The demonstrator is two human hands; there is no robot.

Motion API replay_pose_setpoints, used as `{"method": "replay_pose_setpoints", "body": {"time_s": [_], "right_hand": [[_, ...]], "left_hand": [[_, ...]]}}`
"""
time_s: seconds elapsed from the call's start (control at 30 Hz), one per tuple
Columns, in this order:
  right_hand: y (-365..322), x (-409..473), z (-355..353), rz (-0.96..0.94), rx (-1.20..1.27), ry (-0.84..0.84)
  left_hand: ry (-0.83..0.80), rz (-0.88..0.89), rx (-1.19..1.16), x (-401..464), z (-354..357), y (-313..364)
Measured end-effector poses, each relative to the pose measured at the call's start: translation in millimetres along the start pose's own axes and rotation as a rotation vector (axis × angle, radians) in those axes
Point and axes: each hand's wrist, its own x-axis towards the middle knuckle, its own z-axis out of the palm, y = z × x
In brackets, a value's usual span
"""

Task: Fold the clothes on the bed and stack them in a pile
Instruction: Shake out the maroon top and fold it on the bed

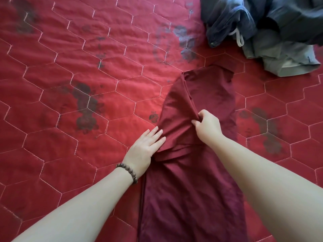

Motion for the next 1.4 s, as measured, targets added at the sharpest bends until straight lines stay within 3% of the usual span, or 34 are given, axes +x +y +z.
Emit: {"method": "replay_pose_setpoints", "body": {"time_s": [0.13, 0.37, 0.47, 0.57, 0.77, 0.87, 1.0, 1.13, 1.3, 1.4], "right_hand": [[7.7, 6.3, -6.6, 0.039, -0.238, -0.17], [-24.3, 39.7, -15.9, 0.03, 0.034, 0.026], [-43.2, 56.9, -10.8, 0.021, 0.149, -0.023], [-60.2, 73.3, -2.4, 0.043, 0.097, -0.051], [-88.6, 89.2, -1.5, -0.135, 0.184, -0.056], [-80.1, 92.6, -5.7, -0.101, 0.106, -0.065], [-48.8, 77.2, -18.2, -0.026, 0.041, -0.117], [-29.9, 63.8, -20.4, -0.187, -0.143, -0.263], [-32.4, 56.9, -12.5, -0.223, -0.112, -0.007], [-30.1, 35.5, 2.9, -0.501, -0.223, 0.282]], "left_hand": [[-0.026, 0.079, 0.095, -3.2, -0.7, 3.8], [-0.065, 0.205, 0.135, 2.9, -1.2, 11.1], [-0.086, 0.177, 0.115, 5.3, 1.0, 10.0], [-0.092, 0.166, 0.104, 5.2, 3.7, 8.4], [-0.078, 0.146, 0.141, 6.1, 2.0, 5.8], [-0.115, 0.121, 0.072, 4.3, -1.7, 6.5], [0.014, 0.087, 0.008, 16.1, -8.8, 11.1], [0.107, 0.056, 0.071, 42.1, -8.5, 9.1], [-0.182, -0.014, 0.254, 59.4, 11.0, 9.1], [-0.266, -0.084, 0.348, 55.8, 22.0, 8.6]]}}
